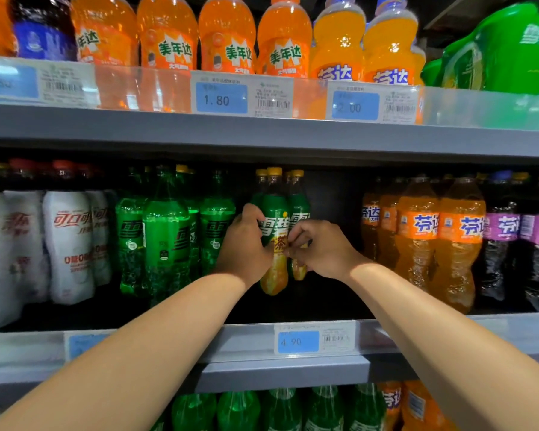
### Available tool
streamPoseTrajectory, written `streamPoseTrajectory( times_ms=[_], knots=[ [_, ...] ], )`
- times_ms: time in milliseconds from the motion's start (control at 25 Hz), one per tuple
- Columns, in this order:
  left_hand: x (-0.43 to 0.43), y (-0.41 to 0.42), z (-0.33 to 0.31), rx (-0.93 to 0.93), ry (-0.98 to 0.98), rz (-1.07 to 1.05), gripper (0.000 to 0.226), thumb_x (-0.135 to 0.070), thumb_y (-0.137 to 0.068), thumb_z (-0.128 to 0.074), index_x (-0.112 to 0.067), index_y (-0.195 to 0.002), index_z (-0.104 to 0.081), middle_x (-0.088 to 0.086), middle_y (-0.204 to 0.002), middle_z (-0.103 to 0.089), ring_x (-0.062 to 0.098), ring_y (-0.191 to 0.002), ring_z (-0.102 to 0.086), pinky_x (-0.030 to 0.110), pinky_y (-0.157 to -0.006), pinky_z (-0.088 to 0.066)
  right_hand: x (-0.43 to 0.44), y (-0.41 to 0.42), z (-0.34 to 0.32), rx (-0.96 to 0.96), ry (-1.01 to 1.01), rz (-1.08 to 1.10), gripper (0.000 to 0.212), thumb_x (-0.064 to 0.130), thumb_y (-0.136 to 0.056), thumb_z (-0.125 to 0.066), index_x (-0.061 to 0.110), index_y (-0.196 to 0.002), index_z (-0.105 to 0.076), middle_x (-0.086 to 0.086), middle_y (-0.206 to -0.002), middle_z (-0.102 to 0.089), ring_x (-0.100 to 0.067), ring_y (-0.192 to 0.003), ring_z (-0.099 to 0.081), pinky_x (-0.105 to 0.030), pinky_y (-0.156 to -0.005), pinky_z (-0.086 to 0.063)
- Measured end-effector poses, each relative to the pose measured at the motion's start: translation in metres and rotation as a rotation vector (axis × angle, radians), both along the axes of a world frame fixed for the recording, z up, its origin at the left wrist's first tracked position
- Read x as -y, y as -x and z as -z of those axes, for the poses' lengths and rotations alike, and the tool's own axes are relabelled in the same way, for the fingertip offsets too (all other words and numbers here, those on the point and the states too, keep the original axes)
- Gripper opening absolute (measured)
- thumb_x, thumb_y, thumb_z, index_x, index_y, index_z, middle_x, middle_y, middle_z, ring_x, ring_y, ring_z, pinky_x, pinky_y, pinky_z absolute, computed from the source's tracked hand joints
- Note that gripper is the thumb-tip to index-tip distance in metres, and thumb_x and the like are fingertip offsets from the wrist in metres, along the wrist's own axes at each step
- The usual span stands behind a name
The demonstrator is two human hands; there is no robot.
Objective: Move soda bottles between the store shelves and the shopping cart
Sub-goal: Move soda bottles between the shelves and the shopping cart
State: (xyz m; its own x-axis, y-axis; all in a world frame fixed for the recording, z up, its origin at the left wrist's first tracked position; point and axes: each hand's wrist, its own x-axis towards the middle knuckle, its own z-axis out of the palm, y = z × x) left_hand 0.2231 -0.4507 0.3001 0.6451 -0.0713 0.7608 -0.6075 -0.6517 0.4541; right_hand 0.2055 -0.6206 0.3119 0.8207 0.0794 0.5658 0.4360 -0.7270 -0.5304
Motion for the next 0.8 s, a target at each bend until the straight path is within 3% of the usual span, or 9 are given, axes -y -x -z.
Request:
streamPoseTrajectory(
  times_ms=[80,280,480,600,720,800],
  knots=[
    [-0.001,-0.001,-0.001,-0.012,-0.005,-0.020,0.041,-0.001,-0.081,-0.071,-0.021,-0.106,-0.046,0.002,-0.100,-0.057,0.017,-0.089,-0.057,0.014,-0.059,-0.032,-0.002,-0.003,0.002,0.006,0.003,-0.020,0.014,0.014,-0.085,-0.080,0.025,-0.085,-0.071,0.000,-0.087,-0.074,-0.003,-0.064,-0.065,-0.014,-0.052,-0.052],
    [0.000,0.010,-0.004,-0.023,0.025,-0.013,0.033,-0.003,-0.081,-0.066,-0.016,-0.107,-0.049,0.005,-0.101,-0.060,0.021,-0.090,-0.059,0.030,-0.070,-0.044,0.001,0.001,0.011,-0.056,-0.044,-0.074,0.012,0.012,-0.090,-0.075,0.024,-0.095,-0.076,0.003,-0.091,-0.075,0.001,-0.068,-0.066,-0.011,-0.059,-0.053],
    [-0.001,0.046,-0.017,-0.018,0.006,0.093,0.031,-0.019,-0.087,-0.065,-0.034,-0.102,-0.042,-0.010,-0.089,-0.061,0.011,-0.071,-0.058,0.028,-0.062,-0.047,-0.001,0.023,0.006,-0.008,-0.043,-0.060,0.015,0.012,-0.093,-0.070,0.026,-0.093,-0.075,0.007,-0.092,-0.074,-0.008,-0.077,-0.067,-0.026,-0.070,-0.056],
    [-0.033,0.075,-0.011,0.188,0.037,0.166,0.023,-0.024,-0.082,-0.065,-0.027,-0.100,-0.050,-0.009,-0.078,-0.060,0.010,-0.057,-0.050,0.032,-0.056,-0.047,-0.010,0.042,-0.004,0.073,-0.134,-0.066,0.026,0.001,-0.093,-0.066,0.026,-0.090,-0.074,0.005,-0.092,-0.074,-0.022,-0.083,-0.071,-0.037,-0.074,-0.061],
    [-0.082,0.095,0.004,0.559,0.033,-0.061,0.028,-0.022,-0.079,-0.068,-0.011,-0.101,-0.056,-0.002,-0.092,-0.052,0.011,-0.076,-0.045,0.025,-0.071,-0.041,-0.025,0.062,-0.012,0.089,-0.211,-0.233,0.034,-0.011,-0.087,-0.065,0.022,-0.091,-0.074,-0.006,-0.095,-0.075,-0.032,-0.092,-0.071,-0.044,-0.078,-0.058],
    [-0.118,0.096,0.011,0.441,0.089,-0.195,0.049,-0.036,-0.074,-0.071,-0.017,-0.113,-0.049,0.000,-0.108,-0.044,0.018,-0.093,-0.048,0.029,-0.083,-0.041,-0.046,0.072,-0.011,0.078,-0.193,-0.306,0.036,-0.005,-0.086,-0.066,0.029,-0.095,-0.073,0.004,-0.094,-0.077,-0.020,-0.093,-0.072,-0.040,-0.078,-0.061]
  ],
)
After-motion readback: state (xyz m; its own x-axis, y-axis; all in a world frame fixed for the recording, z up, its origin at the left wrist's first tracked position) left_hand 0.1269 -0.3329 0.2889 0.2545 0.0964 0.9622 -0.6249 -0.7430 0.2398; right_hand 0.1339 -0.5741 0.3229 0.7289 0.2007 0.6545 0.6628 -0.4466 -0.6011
